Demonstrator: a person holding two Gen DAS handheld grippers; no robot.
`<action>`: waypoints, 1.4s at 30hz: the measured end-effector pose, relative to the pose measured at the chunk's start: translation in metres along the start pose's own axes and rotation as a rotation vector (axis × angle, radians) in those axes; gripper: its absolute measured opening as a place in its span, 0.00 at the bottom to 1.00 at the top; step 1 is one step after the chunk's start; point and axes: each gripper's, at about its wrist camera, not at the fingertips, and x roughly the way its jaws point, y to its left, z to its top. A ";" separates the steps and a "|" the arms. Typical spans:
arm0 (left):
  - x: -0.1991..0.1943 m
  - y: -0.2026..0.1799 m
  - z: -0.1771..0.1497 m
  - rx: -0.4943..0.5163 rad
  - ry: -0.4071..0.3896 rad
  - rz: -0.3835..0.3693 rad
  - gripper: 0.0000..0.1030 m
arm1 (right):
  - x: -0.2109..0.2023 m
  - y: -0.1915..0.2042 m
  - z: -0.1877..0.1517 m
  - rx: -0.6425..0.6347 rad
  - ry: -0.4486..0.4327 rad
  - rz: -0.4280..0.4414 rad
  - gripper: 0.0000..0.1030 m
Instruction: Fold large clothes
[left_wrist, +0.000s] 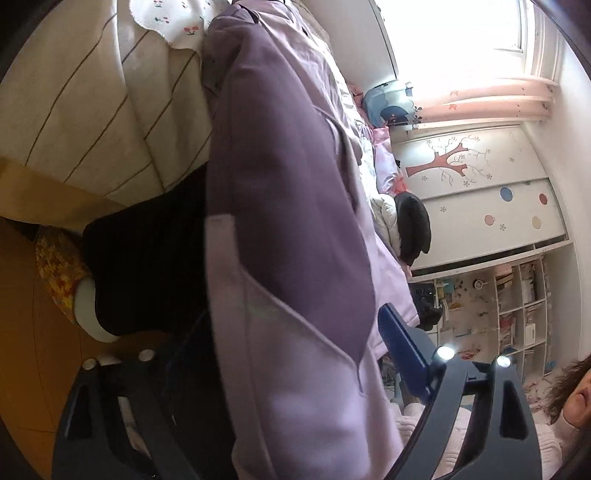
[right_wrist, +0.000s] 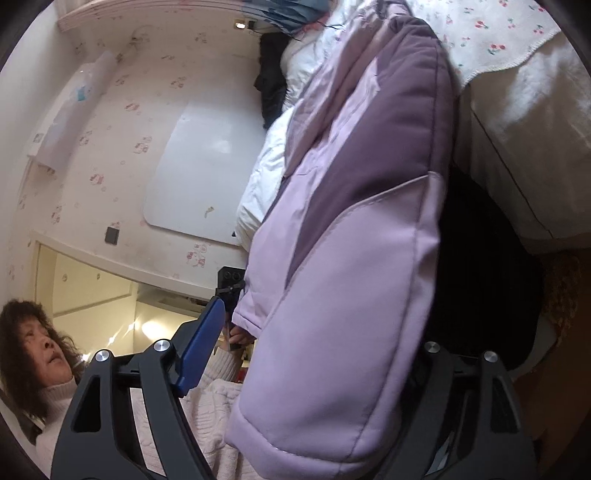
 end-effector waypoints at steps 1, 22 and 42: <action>0.002 -0.003 -0.001 0.012 0.001 0.025 0.57 | 0.003 0.002 -0.001 -0.010 0.001 -0.010 0.51; -0.011 -0.045 -0.016 0.192 -0.069 0.279 0.45 | -0.015 -0.004 -0.015 0.008 -0.041 0.025 0.50; -0.045 -0.067 -0.025 0.219 -0.141 0.124 0.16 | -0.046 0.016 -0.024 -0.073 -0.219 0.226 0.34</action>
